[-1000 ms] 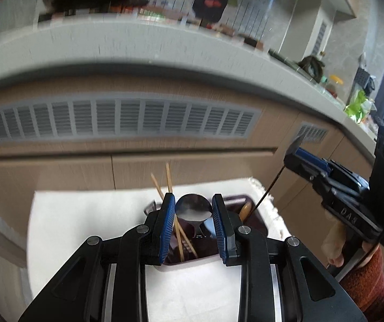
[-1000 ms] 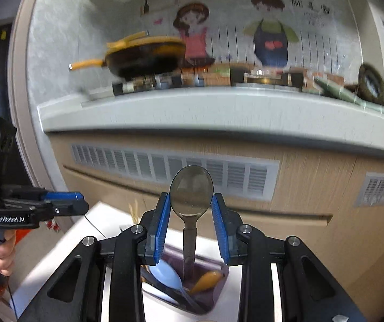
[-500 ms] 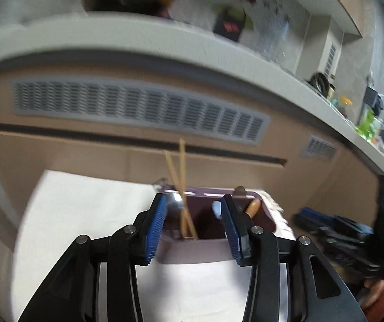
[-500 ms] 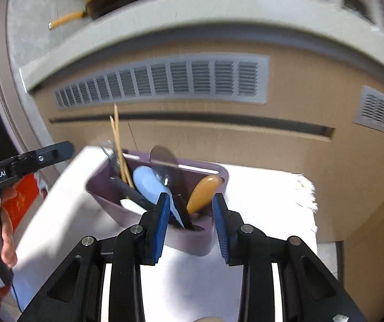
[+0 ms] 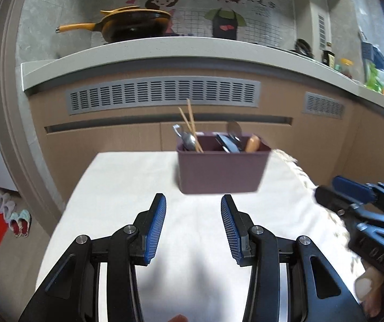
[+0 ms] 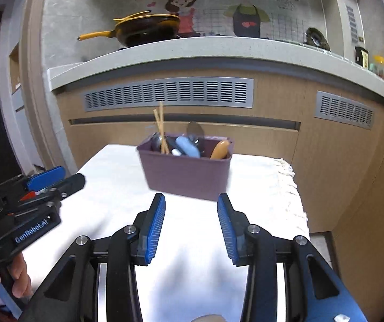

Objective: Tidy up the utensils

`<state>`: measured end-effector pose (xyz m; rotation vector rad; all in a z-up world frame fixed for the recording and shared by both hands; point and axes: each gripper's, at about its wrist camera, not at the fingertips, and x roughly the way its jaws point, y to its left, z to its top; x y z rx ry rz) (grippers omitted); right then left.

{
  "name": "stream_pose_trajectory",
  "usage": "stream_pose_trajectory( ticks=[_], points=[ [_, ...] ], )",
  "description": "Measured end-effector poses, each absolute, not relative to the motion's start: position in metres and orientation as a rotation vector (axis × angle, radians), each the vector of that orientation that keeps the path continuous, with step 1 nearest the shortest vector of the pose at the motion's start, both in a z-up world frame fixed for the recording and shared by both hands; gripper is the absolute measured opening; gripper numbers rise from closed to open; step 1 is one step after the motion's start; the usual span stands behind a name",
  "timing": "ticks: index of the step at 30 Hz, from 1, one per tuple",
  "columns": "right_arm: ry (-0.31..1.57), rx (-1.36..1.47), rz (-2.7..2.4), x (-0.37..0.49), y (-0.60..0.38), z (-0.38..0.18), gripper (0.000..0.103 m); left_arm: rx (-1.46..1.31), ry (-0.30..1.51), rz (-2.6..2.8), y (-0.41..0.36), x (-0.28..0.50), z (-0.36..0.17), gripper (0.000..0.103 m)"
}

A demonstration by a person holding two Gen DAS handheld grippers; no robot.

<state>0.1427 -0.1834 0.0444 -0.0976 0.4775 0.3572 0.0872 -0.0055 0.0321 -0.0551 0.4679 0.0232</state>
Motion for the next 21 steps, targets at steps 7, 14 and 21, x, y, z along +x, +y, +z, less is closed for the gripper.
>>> stream_pose_trajectory(
  ticks=[7, 14, 21],
  points=[
    [0.498, -0.089, 0.367, 0.125, -0.186, 0.031, 0.038, -0.055, 0.488, 0.020, -0.010, 0.071, 0.027, 0.044],
    [0.482, -0.086, 0.356, 0.124, -0.190, 0.035, 0.038, -0.064, 0.498, 0.014, -0.009, 0.073, 0.029, 0.044],
    [0.490, -0.085, 0.359, 0.125, -0.189, 0.032, 0.038, -0.060, 0.528, 0.000, -0.012, 0.077, 0.025, 0.044]
  ],
)
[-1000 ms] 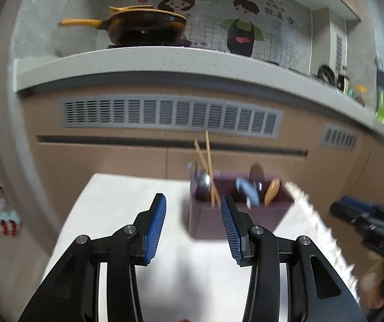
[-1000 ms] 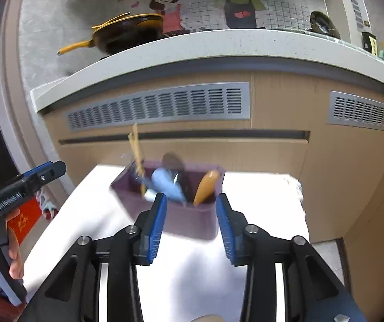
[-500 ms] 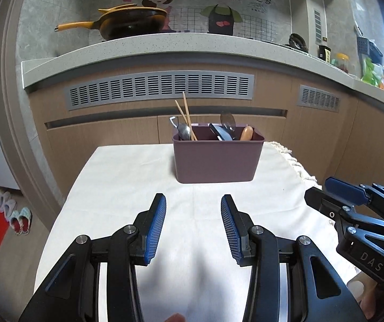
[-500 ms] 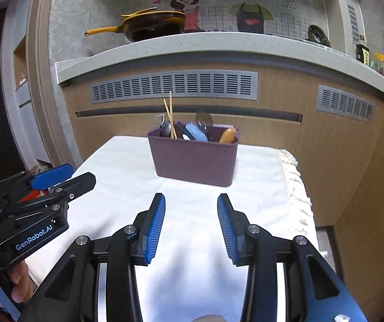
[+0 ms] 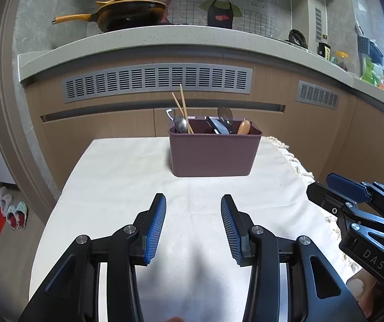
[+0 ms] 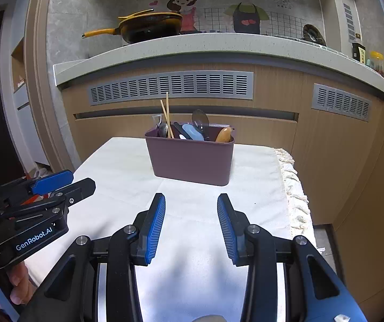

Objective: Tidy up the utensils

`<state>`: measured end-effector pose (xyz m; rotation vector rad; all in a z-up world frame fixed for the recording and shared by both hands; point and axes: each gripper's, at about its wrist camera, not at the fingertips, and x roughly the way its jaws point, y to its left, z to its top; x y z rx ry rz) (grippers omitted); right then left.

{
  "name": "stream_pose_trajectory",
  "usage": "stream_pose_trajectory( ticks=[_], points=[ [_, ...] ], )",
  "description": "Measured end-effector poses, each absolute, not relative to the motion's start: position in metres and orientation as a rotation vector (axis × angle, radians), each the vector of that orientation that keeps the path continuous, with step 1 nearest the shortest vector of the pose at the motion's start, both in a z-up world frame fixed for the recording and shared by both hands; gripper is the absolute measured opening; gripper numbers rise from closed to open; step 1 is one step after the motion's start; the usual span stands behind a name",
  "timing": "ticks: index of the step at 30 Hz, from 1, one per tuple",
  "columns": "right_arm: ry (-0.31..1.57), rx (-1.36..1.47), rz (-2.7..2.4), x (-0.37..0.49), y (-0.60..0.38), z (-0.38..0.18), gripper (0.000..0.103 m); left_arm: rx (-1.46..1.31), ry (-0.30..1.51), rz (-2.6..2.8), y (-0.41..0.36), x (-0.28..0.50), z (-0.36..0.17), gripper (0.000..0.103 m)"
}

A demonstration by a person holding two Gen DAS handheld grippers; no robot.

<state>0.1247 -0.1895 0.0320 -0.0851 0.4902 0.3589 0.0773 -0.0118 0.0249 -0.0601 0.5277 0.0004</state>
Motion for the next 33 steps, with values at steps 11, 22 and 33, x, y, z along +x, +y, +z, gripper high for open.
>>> stream_pose_trajectory(
  ticks=[11, 22, 33],
  points=[
    [0.504, -0.076, 0.361, 0.1256, -0.1897, 0.0292, 0.038, -0.067, 0.541, -0.012, -0.0119, 0.0784, 0.0219, 0.043],
    [0.504, -0.076, 0.360, 0.1256, -0.1902, 0.0290, 0.038, -0.070, 0.540, -0.018, -0.0107, 0.0780, 0.0208, 0.043],
    [0.501, -0.073, 0.356, 0.1250, -0.1902, 0.0293, 0.038, -0.071, 0.545, -0.020, -0.0124, 0.0775, 0.0210, 0.043]
  ],
)
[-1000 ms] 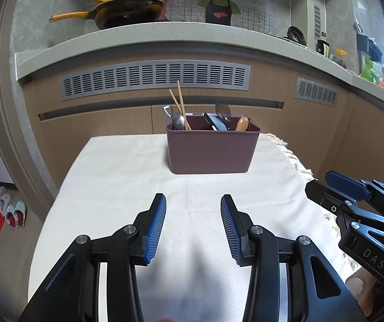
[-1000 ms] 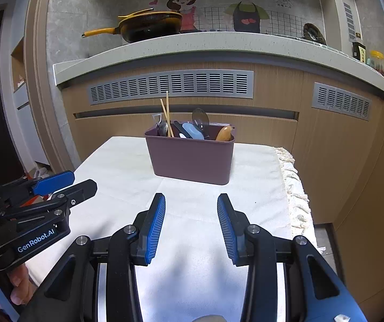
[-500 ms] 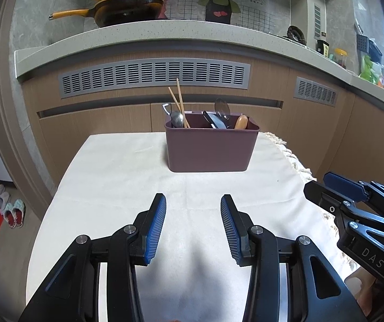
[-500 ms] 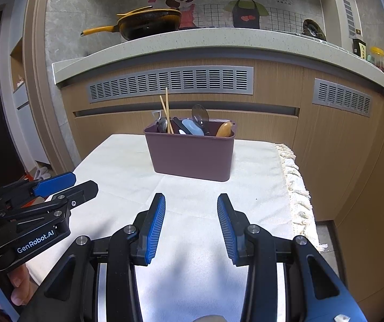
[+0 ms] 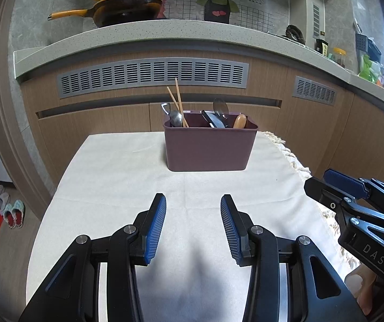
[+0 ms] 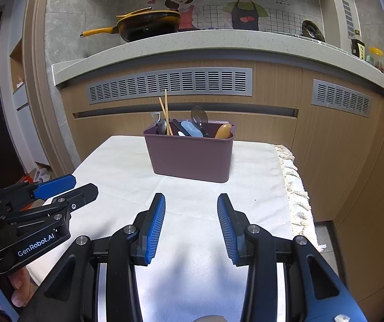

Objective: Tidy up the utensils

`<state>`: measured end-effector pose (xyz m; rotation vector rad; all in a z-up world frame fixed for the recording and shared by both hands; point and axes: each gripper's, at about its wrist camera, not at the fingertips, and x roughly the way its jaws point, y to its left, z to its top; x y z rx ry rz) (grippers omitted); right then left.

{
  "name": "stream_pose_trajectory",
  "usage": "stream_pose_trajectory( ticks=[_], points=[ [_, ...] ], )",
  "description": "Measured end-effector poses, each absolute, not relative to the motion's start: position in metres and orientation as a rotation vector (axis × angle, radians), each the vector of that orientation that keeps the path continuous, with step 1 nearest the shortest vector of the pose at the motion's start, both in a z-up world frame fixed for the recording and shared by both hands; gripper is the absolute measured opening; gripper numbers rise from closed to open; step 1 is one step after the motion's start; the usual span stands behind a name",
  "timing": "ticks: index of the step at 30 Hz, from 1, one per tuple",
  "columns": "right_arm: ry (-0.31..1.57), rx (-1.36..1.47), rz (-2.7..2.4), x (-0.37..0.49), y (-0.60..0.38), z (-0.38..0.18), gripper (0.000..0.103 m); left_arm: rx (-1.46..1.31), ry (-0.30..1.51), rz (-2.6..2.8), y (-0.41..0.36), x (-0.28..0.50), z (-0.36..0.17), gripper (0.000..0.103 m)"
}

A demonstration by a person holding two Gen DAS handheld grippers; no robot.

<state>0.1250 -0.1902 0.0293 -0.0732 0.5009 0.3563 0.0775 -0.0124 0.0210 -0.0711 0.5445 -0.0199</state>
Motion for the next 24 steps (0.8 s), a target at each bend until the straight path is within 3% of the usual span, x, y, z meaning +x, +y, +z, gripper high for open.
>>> stream_pose_trajectory(
  ticks=[24],
  points=[
    [0.499, -0.057, 0.331, 0.1278, -0.1968, 0.0303, 0.038, -0.076, 0.553, -0.030, -0.0103, 0.0764, 0.0197, 0.043]
  ],
)
